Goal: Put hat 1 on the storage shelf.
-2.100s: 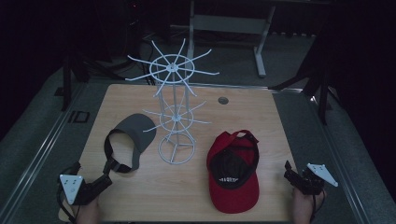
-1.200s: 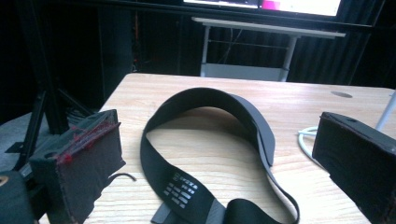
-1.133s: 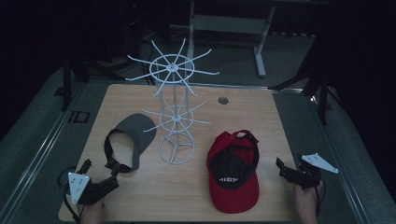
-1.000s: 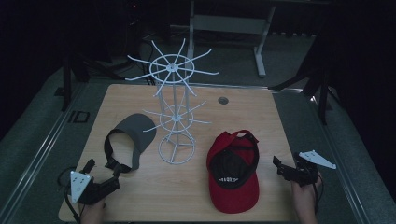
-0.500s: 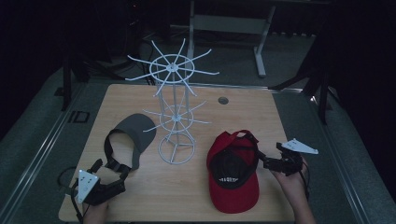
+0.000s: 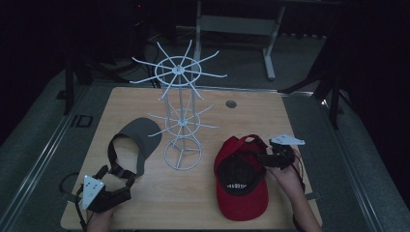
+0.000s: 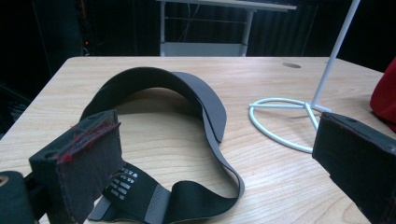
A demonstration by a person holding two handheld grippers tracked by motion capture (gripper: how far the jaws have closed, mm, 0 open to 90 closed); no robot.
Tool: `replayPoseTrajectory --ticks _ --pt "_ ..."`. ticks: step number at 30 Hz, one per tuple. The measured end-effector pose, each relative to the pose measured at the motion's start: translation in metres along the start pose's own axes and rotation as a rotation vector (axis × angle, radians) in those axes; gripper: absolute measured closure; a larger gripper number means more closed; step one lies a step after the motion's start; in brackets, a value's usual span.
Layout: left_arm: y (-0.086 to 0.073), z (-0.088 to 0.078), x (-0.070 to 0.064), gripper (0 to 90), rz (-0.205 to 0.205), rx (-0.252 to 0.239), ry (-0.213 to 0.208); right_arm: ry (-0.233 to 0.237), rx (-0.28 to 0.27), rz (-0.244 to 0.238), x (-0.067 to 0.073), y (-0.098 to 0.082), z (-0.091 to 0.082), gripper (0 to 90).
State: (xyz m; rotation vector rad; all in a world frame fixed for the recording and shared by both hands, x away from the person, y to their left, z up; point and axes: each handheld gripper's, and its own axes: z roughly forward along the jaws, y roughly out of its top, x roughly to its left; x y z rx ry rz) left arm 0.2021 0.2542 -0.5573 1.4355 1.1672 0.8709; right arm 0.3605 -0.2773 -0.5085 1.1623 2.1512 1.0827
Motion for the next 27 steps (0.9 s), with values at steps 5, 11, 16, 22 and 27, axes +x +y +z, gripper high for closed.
replayPoseTrajectory --ticks 5,11,16,22,27 --pt "0.000 0.000 0.000 2.0 0.000 0.006 -0.001 0.005 0.045 -0.045 0.009 -0.007 0.012 18.7" --pt "0.000 -0.001 0.000 2.0 -0.013 0.027 -0.005 -0.016 0.093 -0.098 0.021 -0.014 0.017 29.9" --pt "0.000 0.000 -0.001 2.0 -0.003 0.028 -0.003 -0.029 0.145 -0.136 0.025 -0.019 0.024 43.1" --pt "-0.001 0.001 0.000 2.0 -0.016 0.031 -0.001 -0.025 0.181 -0.163 0.026 -0.021 0.030 55.8" --pt "-0.001 0.000 0.001 2.0 -0.018 0.032 0.001 -0.025 0.201 -0.228 0.030 -0.022 0.033 74.4"
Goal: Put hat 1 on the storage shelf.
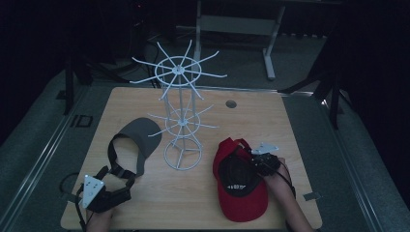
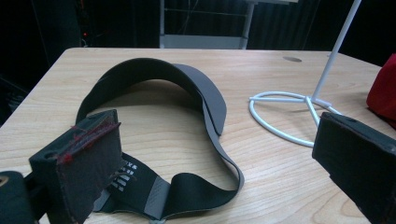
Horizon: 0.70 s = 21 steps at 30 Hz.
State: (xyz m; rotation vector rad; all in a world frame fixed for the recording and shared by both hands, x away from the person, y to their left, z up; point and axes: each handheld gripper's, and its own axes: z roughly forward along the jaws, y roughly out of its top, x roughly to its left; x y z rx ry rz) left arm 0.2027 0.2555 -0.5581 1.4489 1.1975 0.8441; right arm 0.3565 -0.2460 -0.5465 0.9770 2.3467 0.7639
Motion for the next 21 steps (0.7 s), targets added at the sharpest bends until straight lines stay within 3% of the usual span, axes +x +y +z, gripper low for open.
replayPoseTrajectory --ticks 1,8,15,21 --pt "0.000 0.000 0.000 2.0 0.000 0.001 0.001 -0.023 0.002 -0.029 0.002 0.000 0.000 81.3" --pt "0.000 0.000 0.000 2.0 0.003 0.002 0.002 -0.042 -0.042 0.000 0.001 0.005 -0.012 83.2" --pt "0.000 0.000 -0.001 2.0 0.002 -0.001 -0.001 -0.039 -0.110 0.027 -0.002 0.018 -0.044 83.5" --pt "0.002 -0.002 -0.001 2.0 -0.026 -0.021 -0.010 -0.035 -0.182 0.072 -0.003 0.031 -0.075 83.6"
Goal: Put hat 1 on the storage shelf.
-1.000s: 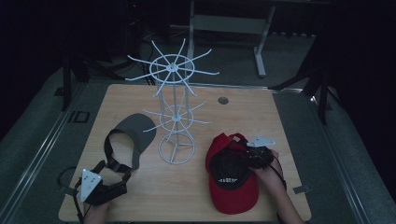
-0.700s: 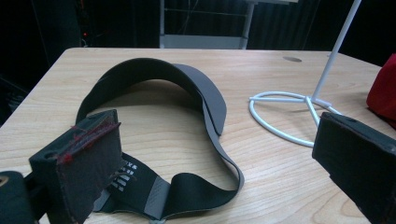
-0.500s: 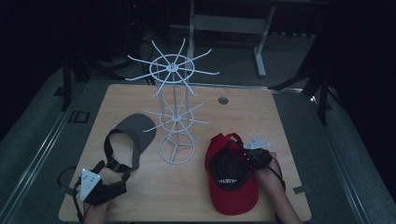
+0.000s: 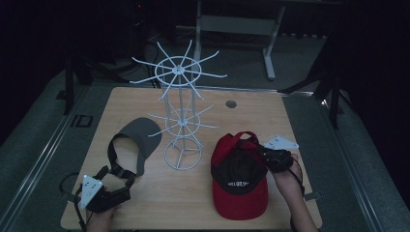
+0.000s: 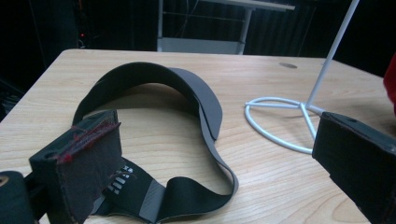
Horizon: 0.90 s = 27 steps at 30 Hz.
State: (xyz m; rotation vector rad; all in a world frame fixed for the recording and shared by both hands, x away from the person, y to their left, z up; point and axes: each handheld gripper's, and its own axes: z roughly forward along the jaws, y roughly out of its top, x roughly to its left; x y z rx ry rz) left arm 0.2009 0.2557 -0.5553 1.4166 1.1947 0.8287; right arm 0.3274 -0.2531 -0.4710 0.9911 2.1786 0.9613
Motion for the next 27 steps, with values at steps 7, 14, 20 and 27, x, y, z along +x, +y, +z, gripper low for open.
replayPoseTrajectory --ticks 7,14,20,27 --pt "0.003 -0.002 -0.002 2.0 0.015 0.024 0.000 -0.041 -0.080 0.015 0.003 0.022 -0.035 83.6" --pt "0.011 -0.006 -0.010 2.0 0.032 0.024 -0.017 -0.062 -0.189 0.008 0.007 0.045 -0.074 83.5" --pt "0.017 -0.011 -0.019 2.0 0.085 0.042 -0.060 -0.098 -0.250 -0.017 0.012 0.060 -0.094 83.5" --pt "0.036 -0.017 -0.036 2.0 0.066 0.014 -0.154 -0.115 -0.263 -0.010 0.008 0.070 -0.100 83.5"
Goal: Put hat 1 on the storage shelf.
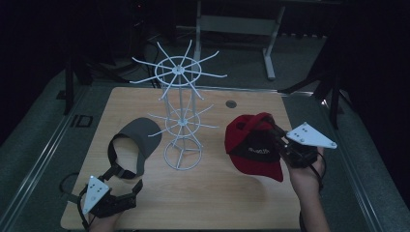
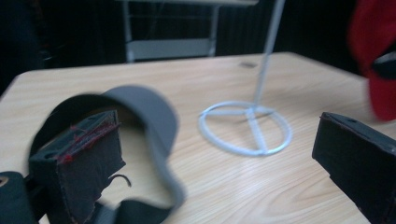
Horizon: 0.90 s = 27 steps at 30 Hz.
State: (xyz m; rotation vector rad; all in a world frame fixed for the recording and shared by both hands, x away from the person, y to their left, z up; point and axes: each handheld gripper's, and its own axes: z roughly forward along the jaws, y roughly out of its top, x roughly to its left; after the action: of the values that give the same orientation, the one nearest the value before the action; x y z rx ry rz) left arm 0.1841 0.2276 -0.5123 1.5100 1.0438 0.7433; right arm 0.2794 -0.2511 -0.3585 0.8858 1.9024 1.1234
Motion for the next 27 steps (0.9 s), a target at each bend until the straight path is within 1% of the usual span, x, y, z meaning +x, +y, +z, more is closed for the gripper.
replayPoseTrajectory --ticks 3,4,7,9,10,11,12,14,15,16,18,21,23,25,26,27 --pt "0.013 0.000 -0.009 2.0 -0.016 -0.001 -0.057 -0.001 0.000 0.007 -0.002 0.004 -0.001 83.5" --pt "0.018 -0.001 -0.013 2.0 -0.014 -0.008 -0.077 0.002 -0.001 0.009 -0.002 0.005 -0.002 83.5" --pt "0.030 -0.001 -0.026 2.0 0.015 0.000 -0.136 0.013 -0.013 0.016 -0.001 0.009 -0.005 83.5" --pt "0.039 0.001 -0.033 2.6 0.029 0.025 -0.180 0.020 -0.019 0.015 0.000 0.011 -0.008 83.4" --pt "0.043 0.002 -0.037 2.7 0.035 0.029 -0.197 0.023 -0.021 0.018 0.001 0.013 -0.009 83.4" --pt "0.047 0.003 -0.040 2.9 0.037 0.039 -0.201 0.026 -0.025 0.021 0.001 0.015 -0.011 83.4" --pt "0.051 0.004 -0.042 3.6 0.042 0.039 -0.219 0.028 -0.027 0.023 0.001 0.016 -0.013 83.4" --pt "0.058 0.007 -0.047 3.6 0.045 0.034 -0.229 0.027 -0.034 0.022 0.002 0.019 -0.016 83.4" --pt "0.062 0.008 -0.048 3.7 0.044 0.030 -0.246 0.030 -0.038 0.024 0.001 0.020 -0.017 83.4" --pt "0.066 0.008 -0.050 3.8 0.050 0.026 -0.247 0.029 -0.040 0.025 0.001 0.021 -0.018 83.4" --pt "0.074 0.010 -0.055 5.3 0.061 0.017 -0.263 0.030 -0.043 0.021 0.001 0.023 -0.020 83.4" --pt "0.086 0.014 -0.064 5.9 0.105 0.013 -0.272 0.029 -0.045 0.022 0.001 0.025 -0.023 83.4" --pt "0.094 0.018 -0.070 5.9 0.131 0.014 -0.287 0.031 -0.050 0.026 0.000 0.027 -0.024 83.4" --pt "0.101 0.022 -0.077 6.0 0.149 0.010 -0.299 0.036 -0.056 0.030 0.000 0.028 -0.027 83.4" --pt "0.104 0.024 -0.080 6.0 0.149 0.008 -0.314 0.036 -0.058 0.023 0.001 0.029 -0.028 83.4" --pt "0.107 0.027 -0.084 6.0 0.163 0.007 -0.317 0.035 -0.060 0.018 0.002 0.030 -0.029 83.4"
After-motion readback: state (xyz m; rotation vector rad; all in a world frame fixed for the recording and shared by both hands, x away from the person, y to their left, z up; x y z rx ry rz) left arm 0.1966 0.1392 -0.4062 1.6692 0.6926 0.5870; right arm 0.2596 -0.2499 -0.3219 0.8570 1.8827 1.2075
